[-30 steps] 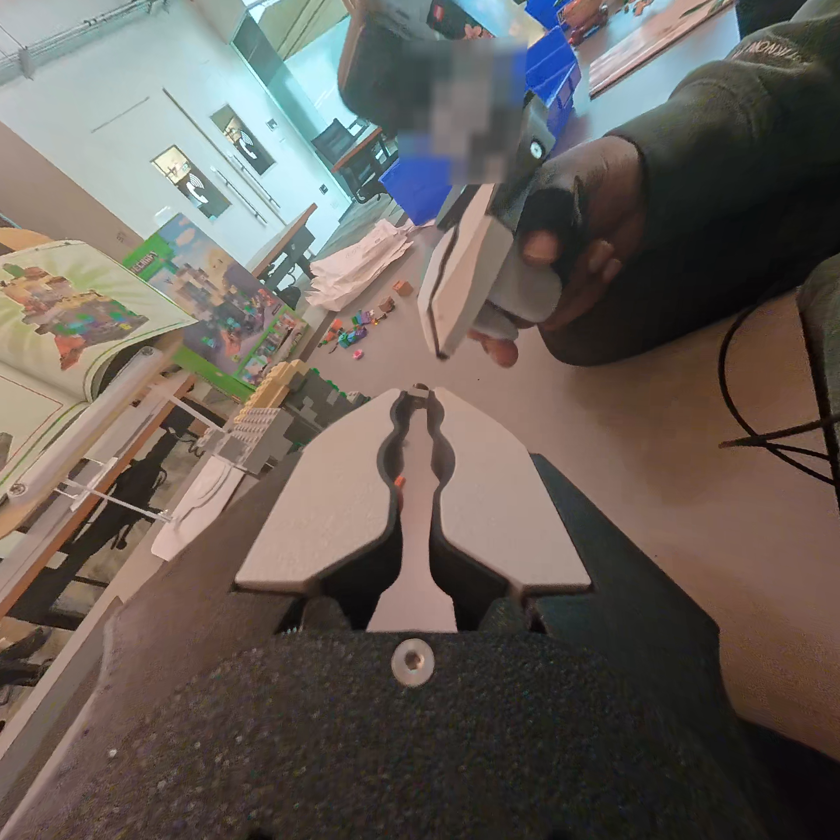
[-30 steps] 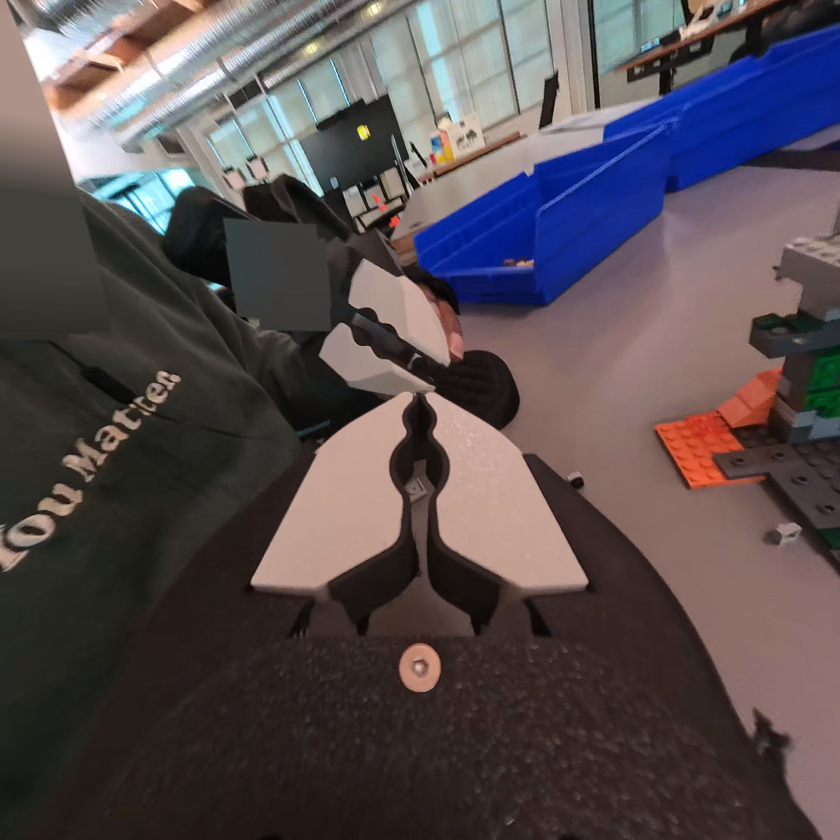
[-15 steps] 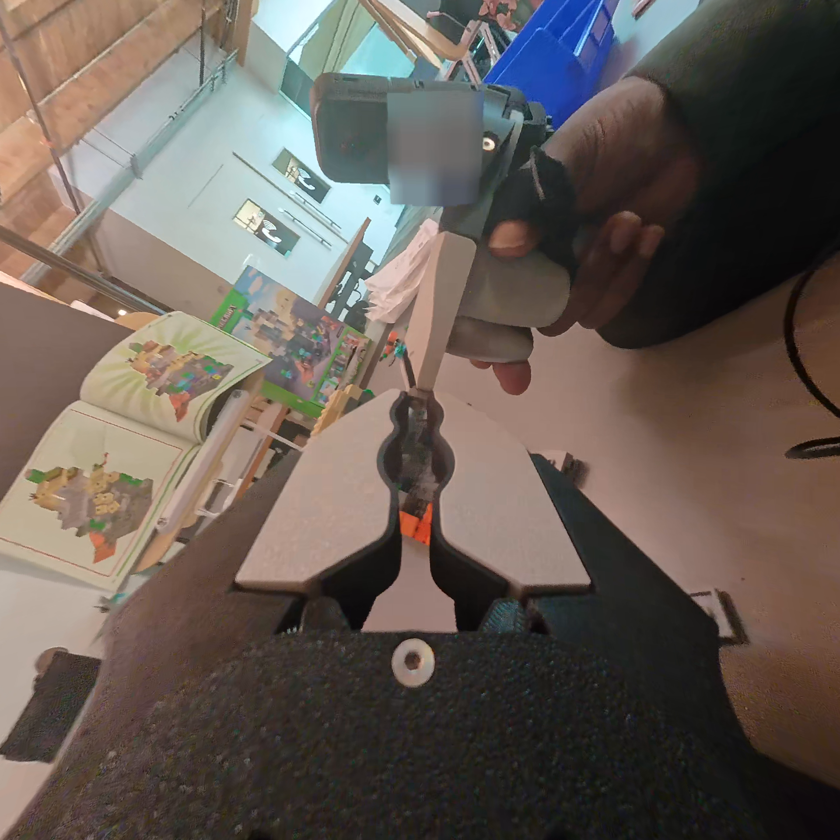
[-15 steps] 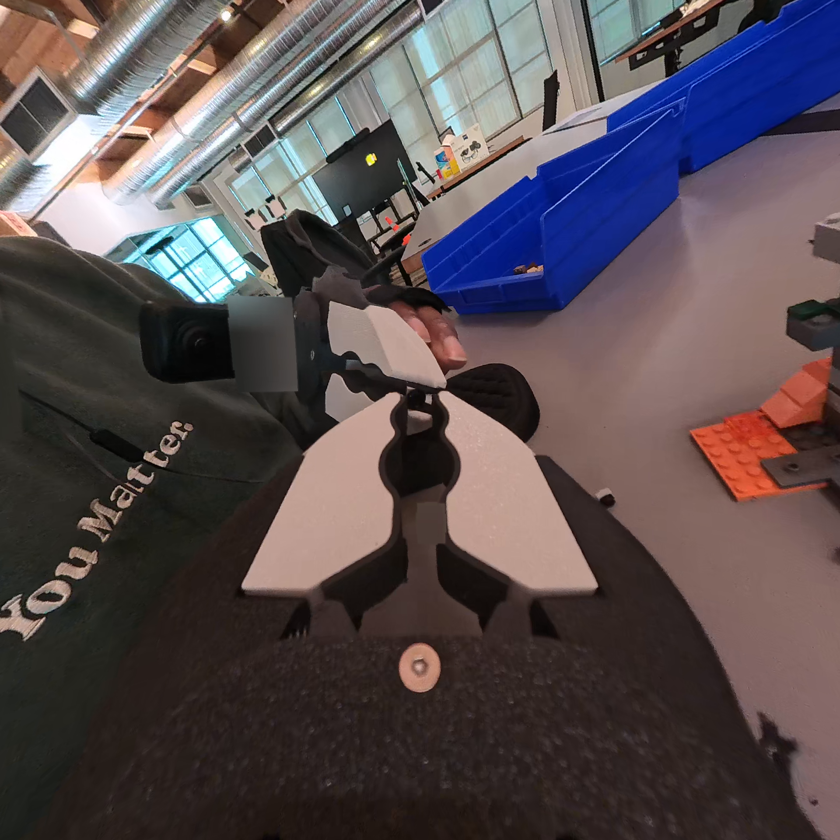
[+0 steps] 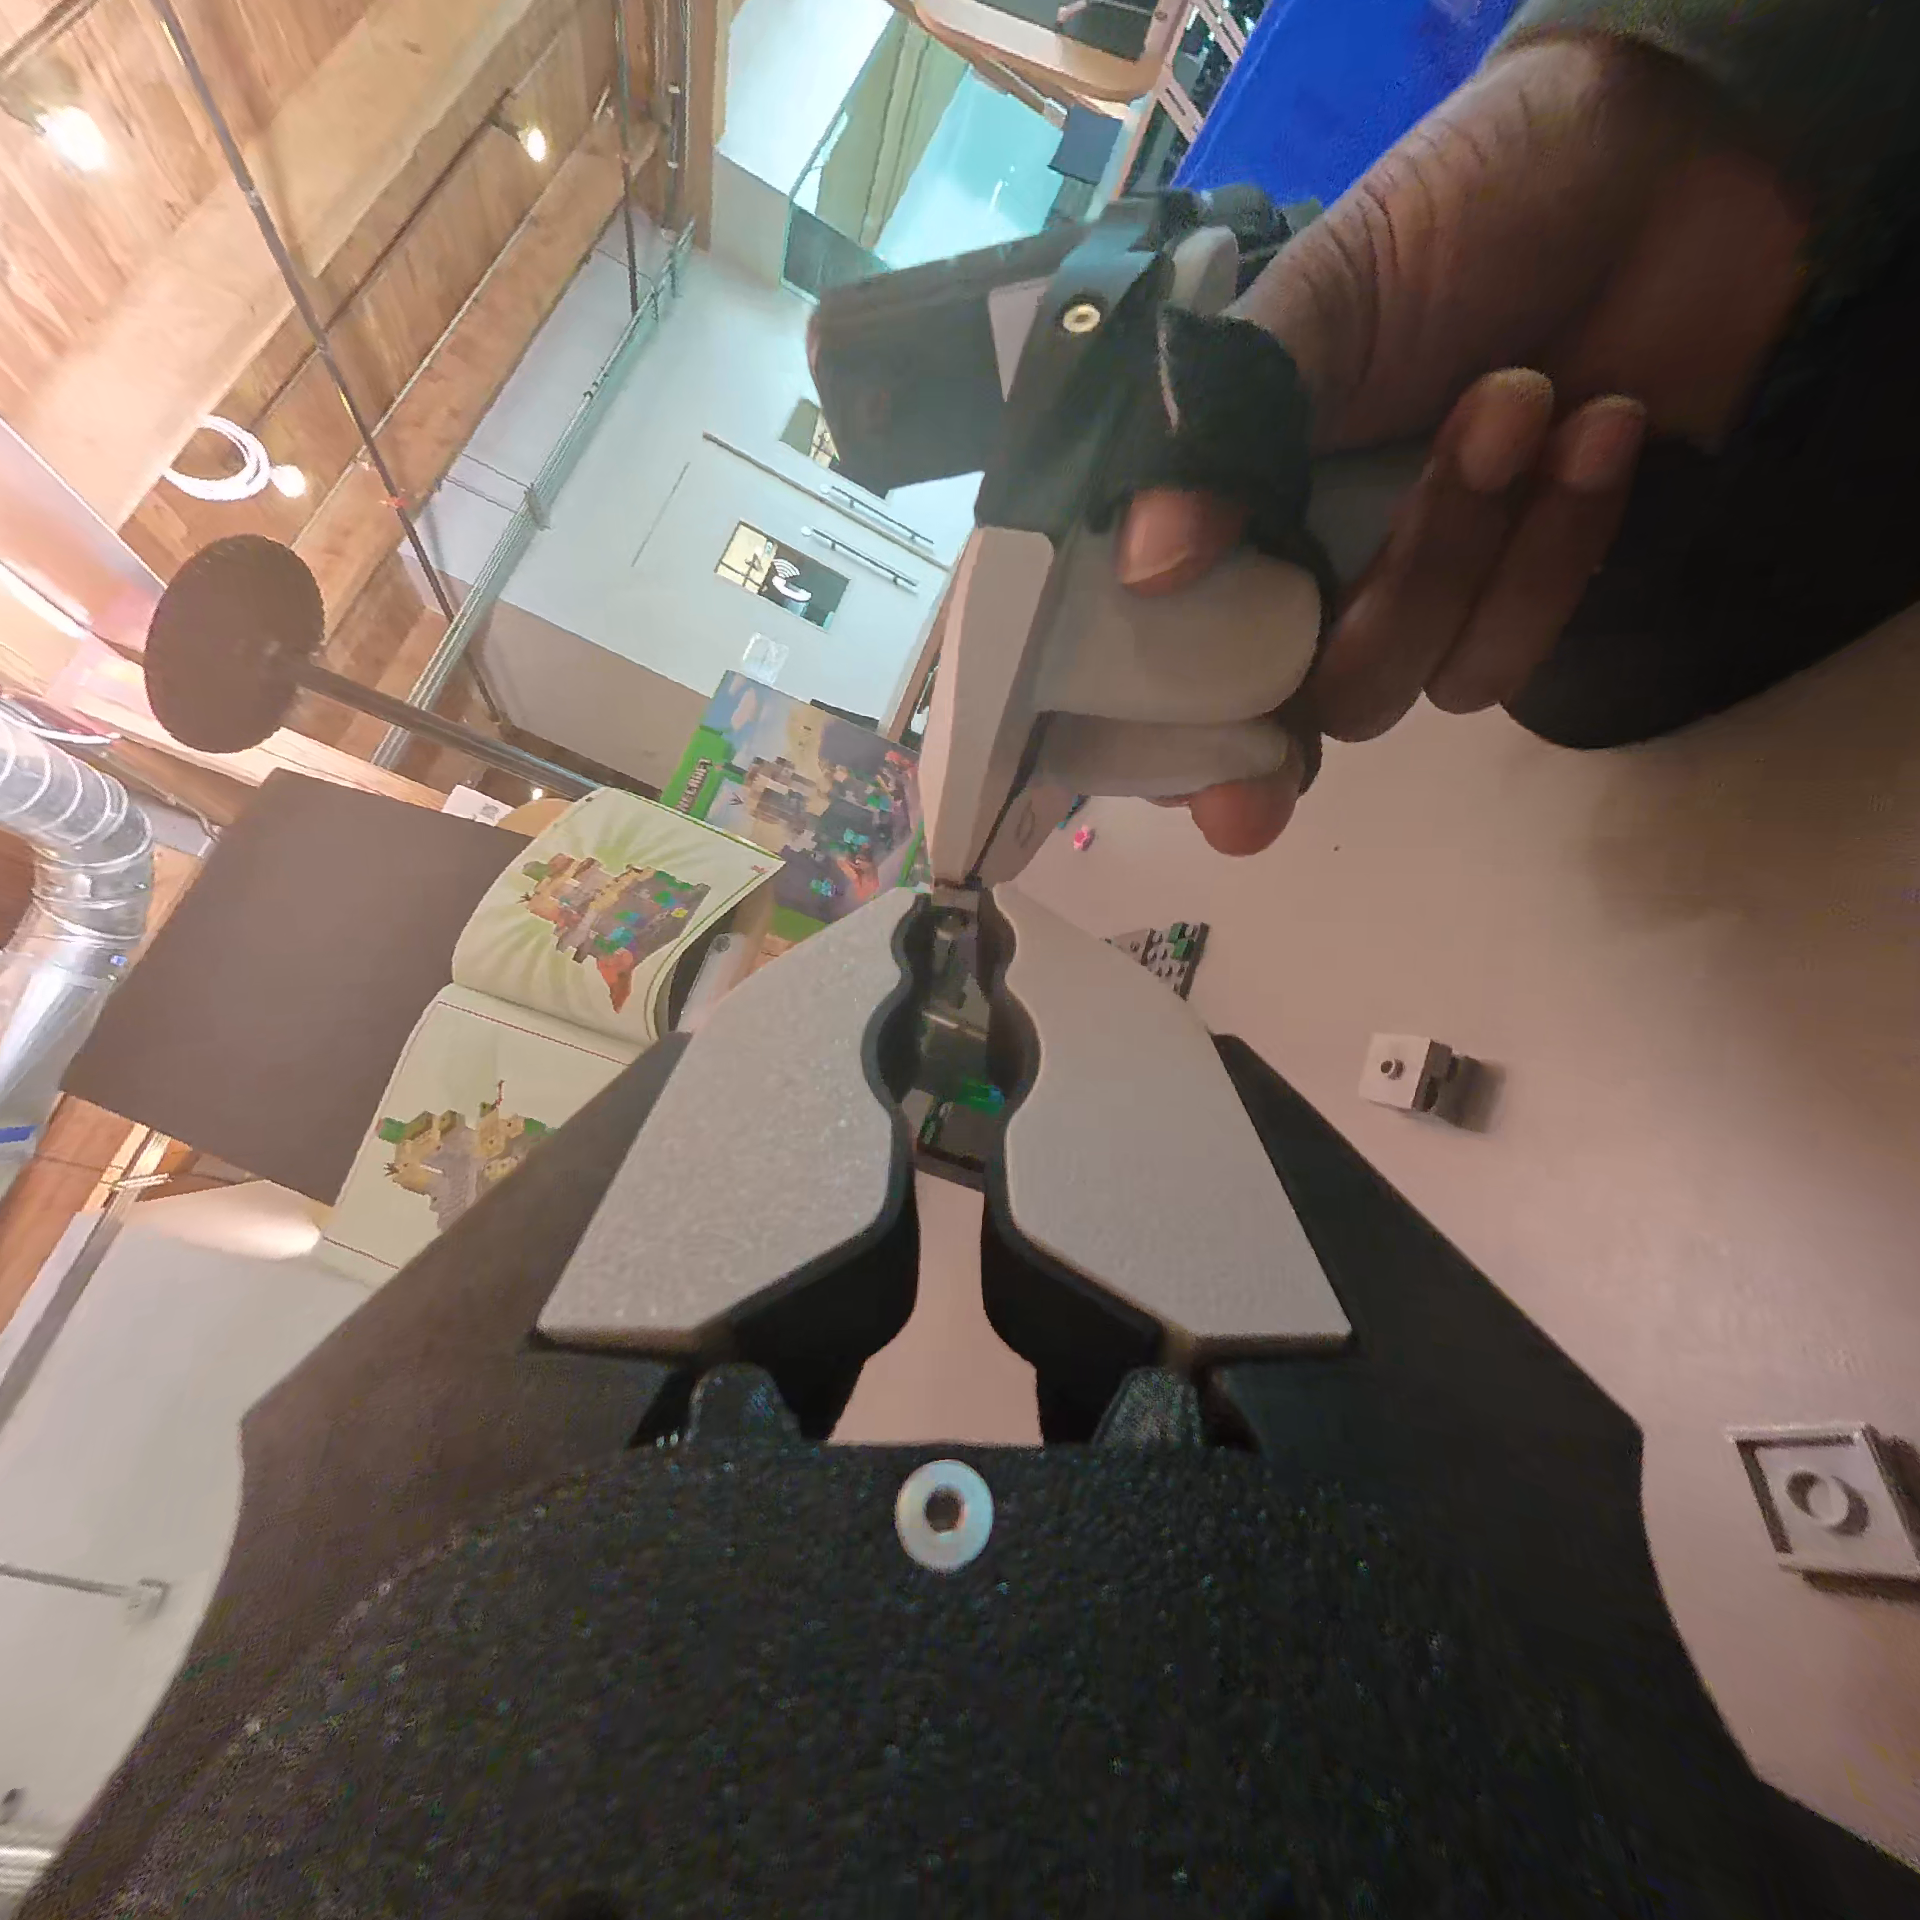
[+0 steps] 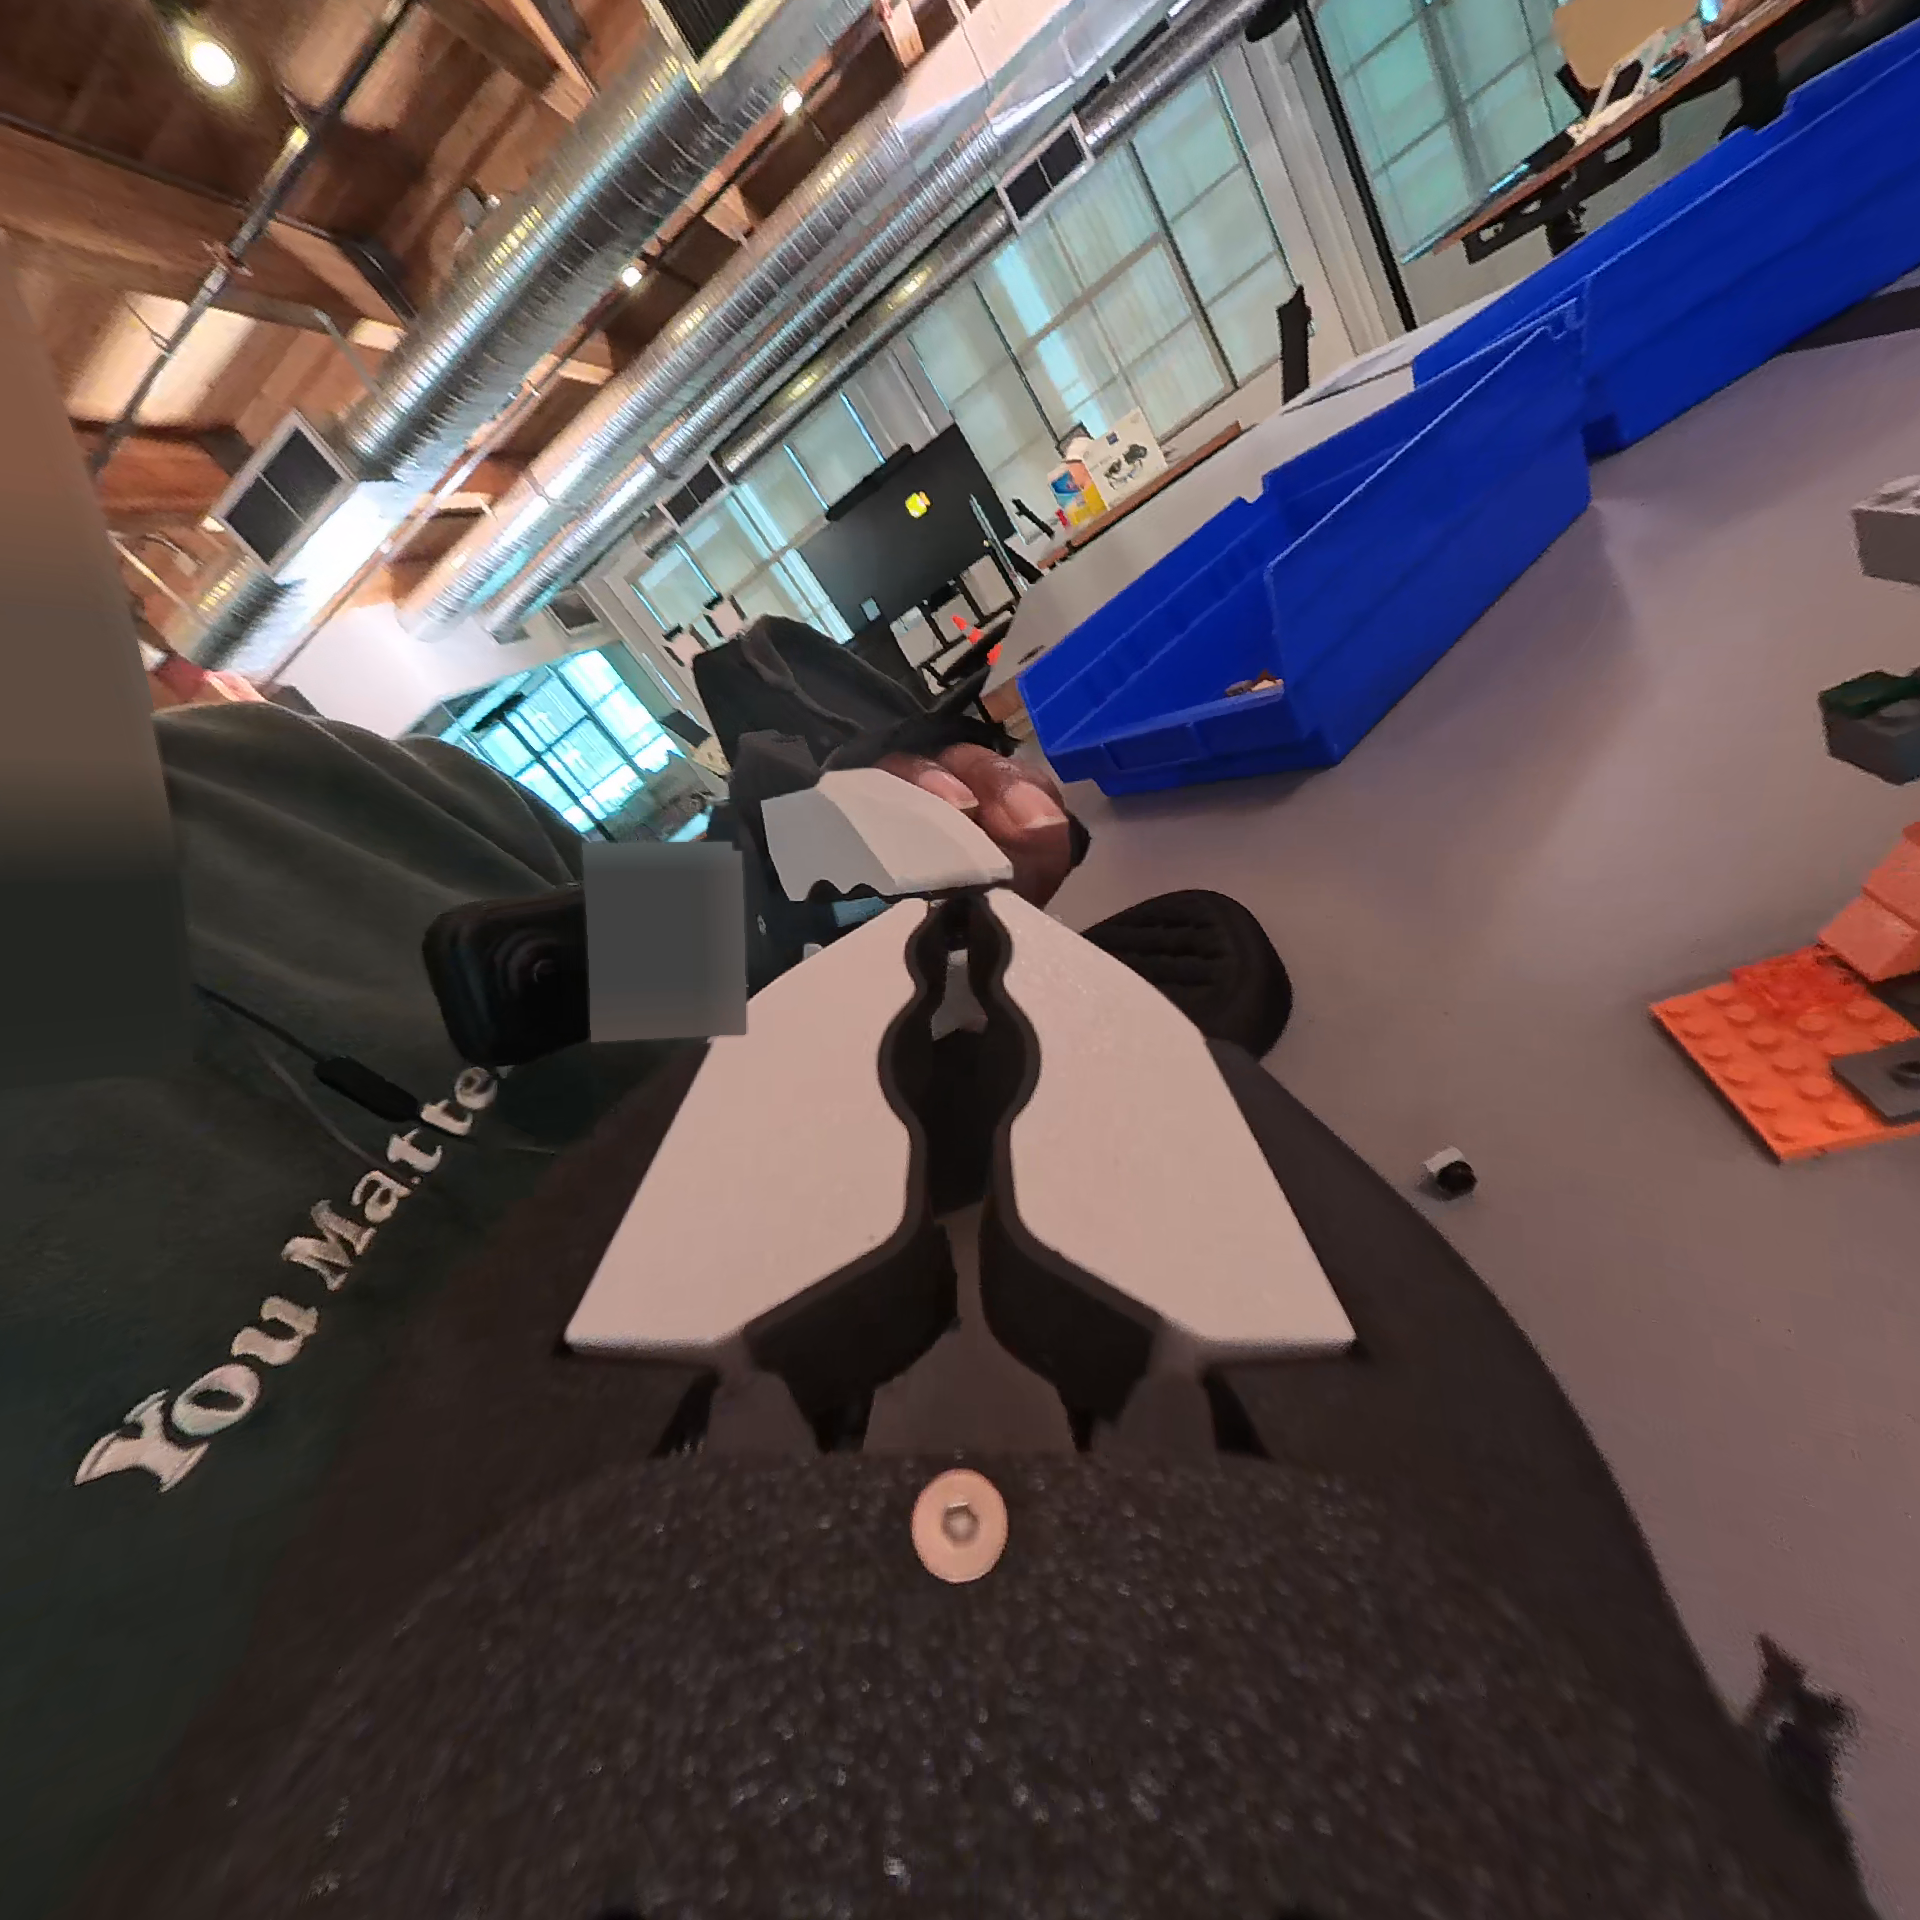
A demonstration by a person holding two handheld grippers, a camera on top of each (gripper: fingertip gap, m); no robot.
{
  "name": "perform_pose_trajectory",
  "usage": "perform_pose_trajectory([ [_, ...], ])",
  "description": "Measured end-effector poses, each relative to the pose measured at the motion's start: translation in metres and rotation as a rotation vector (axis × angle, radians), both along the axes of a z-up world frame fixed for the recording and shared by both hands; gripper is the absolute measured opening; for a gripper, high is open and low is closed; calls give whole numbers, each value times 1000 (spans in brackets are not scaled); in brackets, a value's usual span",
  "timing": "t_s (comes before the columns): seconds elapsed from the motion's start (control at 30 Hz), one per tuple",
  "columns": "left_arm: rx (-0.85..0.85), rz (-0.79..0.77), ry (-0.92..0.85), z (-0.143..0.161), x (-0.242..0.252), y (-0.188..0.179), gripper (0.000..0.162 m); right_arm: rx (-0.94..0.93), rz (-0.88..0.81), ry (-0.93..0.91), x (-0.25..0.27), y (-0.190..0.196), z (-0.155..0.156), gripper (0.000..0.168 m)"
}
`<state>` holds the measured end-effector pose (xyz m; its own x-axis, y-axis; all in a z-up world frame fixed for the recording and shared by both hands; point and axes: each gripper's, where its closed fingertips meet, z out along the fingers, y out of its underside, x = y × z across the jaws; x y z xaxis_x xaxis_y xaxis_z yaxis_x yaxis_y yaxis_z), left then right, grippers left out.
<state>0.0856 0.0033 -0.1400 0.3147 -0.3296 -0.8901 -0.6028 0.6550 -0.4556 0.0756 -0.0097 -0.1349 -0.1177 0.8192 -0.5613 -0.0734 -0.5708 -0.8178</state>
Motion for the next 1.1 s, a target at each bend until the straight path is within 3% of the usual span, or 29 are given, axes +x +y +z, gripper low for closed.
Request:
perform_pose_trajectory([
  [0.13,-41,22,-31,1,0,2,8,-21,7,37,4,1,3,4],
  [0.2,-81,117,-45,-1,-16,19,7,-34,-7,68,9,5,6,0],
  [0.47,-101,65,-77,1,-17,10,7,18,-7,-31,-8,0,-2,0],
  [0.5,-91,57,-78,2,-15,9,7,12,-16,-28,-9,2,-1,2],
  [0.53,-71,52,-74,3,-14,7,7,2,-25,-26,-9,4,-1,21],
  [0.63,-40,48,-55,3,-11,5,7,-10,-17,-20,-11,4,1,25],
  [1.1,47,-21,-52,10,-5,-10,7,58,91,6,-12,-11,6,13],
])
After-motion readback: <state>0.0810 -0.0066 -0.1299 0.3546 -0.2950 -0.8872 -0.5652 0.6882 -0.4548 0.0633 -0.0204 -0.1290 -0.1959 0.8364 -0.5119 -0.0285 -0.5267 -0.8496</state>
